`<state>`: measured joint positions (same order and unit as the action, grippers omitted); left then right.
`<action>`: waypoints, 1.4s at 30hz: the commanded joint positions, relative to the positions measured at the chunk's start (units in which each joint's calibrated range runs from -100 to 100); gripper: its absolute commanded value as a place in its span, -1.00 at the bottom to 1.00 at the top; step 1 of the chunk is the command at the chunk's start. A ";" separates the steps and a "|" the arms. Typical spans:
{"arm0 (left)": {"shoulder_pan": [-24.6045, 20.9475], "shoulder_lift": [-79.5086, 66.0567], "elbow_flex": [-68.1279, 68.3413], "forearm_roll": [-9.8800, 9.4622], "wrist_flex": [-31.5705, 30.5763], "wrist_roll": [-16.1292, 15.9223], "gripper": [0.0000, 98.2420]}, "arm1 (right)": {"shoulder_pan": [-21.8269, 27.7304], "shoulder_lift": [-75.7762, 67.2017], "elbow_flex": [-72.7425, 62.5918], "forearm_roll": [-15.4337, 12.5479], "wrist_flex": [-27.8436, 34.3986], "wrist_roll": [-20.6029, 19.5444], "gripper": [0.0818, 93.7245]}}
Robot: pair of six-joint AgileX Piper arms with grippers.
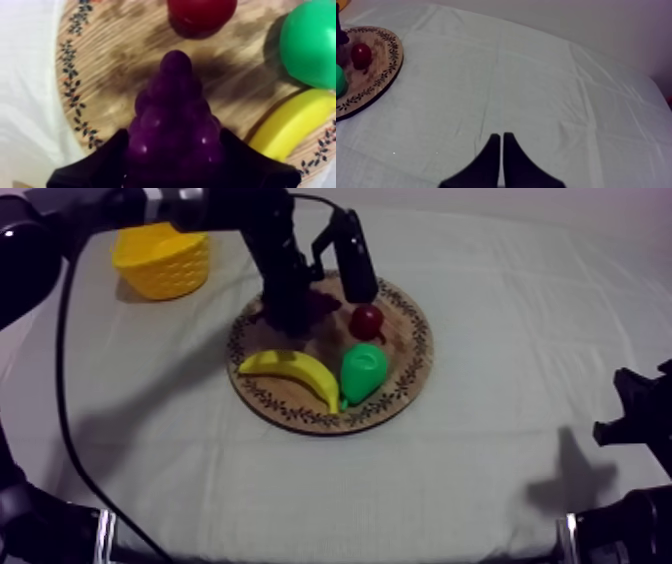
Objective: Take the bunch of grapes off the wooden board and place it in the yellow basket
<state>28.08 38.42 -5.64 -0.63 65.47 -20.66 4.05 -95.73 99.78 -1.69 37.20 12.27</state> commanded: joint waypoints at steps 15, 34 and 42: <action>3.09 -31.43 14.26 0.87 -0.58 4.21 0.15 | 0.01 -0.02 -0.01 0.01 -0.03 0.01 -0.99; 0.77 -47.05 12.81 3.51 -0.15 14.61 0.18 | 0.01 -0.02 -0.01 0.01 -0.03 0.01 -0.99; -6.34 -48.36 13.79 4.24 1.91 17.12 0.07 | 0.01 -0.02 -0.01 0.01 -0.03 0.01 -0.99</action>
<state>23.74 -9.93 7.71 3.56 67.19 -3.80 4.05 -95.73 99.78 -1.69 37.17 12.27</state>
